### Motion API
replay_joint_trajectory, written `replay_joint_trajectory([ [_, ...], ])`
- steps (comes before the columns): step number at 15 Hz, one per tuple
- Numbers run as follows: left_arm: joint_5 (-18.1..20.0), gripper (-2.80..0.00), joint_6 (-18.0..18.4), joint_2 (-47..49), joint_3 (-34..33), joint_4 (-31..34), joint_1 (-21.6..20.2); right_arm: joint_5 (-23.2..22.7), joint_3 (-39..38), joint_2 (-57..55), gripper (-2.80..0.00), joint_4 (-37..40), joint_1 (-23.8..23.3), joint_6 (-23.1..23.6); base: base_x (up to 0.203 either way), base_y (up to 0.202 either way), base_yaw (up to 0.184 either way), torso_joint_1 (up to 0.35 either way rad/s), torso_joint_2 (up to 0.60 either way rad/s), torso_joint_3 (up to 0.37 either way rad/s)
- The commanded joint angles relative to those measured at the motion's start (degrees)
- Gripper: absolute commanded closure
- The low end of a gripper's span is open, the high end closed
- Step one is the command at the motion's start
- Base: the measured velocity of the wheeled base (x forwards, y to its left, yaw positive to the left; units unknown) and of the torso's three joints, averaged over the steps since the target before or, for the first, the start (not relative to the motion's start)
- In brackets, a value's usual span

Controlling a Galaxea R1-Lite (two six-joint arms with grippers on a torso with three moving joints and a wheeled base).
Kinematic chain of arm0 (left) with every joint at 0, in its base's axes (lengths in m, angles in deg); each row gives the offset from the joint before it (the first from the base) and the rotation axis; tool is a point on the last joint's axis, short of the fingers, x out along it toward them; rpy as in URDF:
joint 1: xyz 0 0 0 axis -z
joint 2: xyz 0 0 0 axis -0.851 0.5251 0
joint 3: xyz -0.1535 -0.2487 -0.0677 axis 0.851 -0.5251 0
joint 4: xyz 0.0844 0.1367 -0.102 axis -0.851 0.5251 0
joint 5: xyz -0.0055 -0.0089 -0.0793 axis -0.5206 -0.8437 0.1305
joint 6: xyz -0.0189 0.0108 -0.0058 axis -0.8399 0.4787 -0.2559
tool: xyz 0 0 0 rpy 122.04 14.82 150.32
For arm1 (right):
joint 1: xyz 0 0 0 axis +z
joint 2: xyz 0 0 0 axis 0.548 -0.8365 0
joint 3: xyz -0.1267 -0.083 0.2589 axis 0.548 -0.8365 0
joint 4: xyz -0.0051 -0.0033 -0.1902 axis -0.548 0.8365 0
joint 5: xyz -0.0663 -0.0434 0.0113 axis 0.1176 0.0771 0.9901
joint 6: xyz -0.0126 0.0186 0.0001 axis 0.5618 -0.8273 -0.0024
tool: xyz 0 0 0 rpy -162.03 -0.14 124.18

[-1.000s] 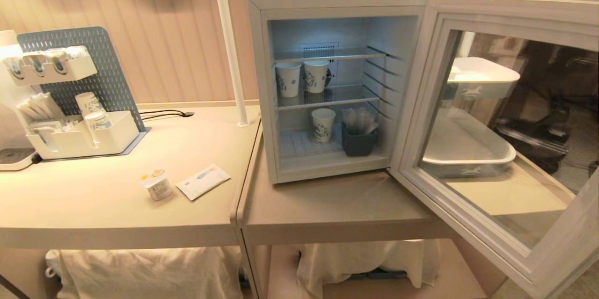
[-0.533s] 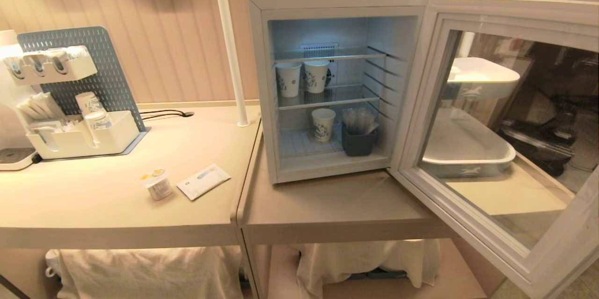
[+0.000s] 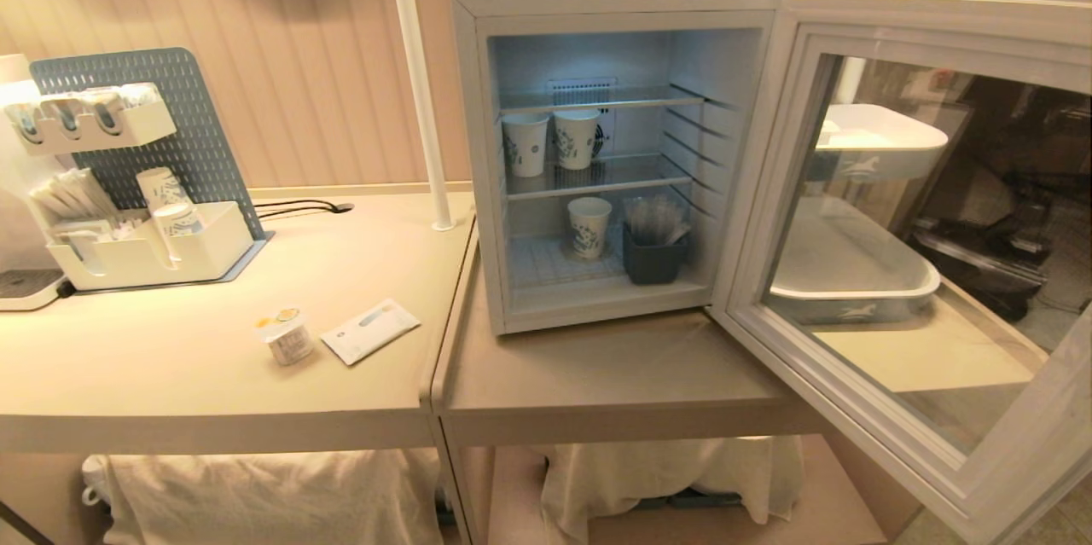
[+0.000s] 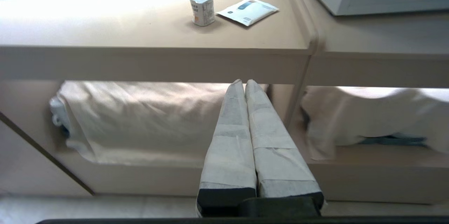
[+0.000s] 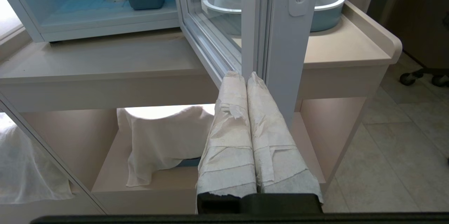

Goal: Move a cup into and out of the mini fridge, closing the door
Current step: Put the yoghurt in the freezer

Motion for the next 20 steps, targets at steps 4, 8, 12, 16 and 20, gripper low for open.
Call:
replay_joint_trajectory([
  [4, 2.8, 0.0, 3.5, -0.4, -15.8, -18.6, 0.0, -0.1, 0.1, -0.1, 0.0, 0.3, 0.0, 0.1, 0.0, 0.0, 0.0, 0.0, 0.0, 0.0],
  [8, 2.8, 0.0, 2.1, -0.4, -15.9, -20.1, 0.0, -0.1, 0.3, -0.1, 0.0, 0.5, 0.0, 0.1, 0.0, 0.0, 0.0, 0.0, 0.0, 0.0],
  [12, 2.4, 0.0, 0.0, -0.4, -15.9, -20.4, 0.0, 0.0, 0.6, -0.1, 0.0, 1.6, 0.0, 0.2, -0.173, 0.0, 0.001, 0.001, 0.01, -0.001],
  [16, 2.4, 0.0, 0.8, -0.4, -15.9, -20.5, 0.0, 0.0, 0.6, -0.1, 0.0, 1.6, 0.0, 0.2, -0.106, 0.004, 0.005, 0.002, 0.0, 0.004],
  [20, 2.4, 0.0, 0.6, -0.4, -15.9, -20.4, 0.0, 0.0, 0.6, -0.1, 0.0, 1.6, 0.0, 0.1, -0.001, 0.072, -0.001, 0.0, 0.0, 0.002],
])
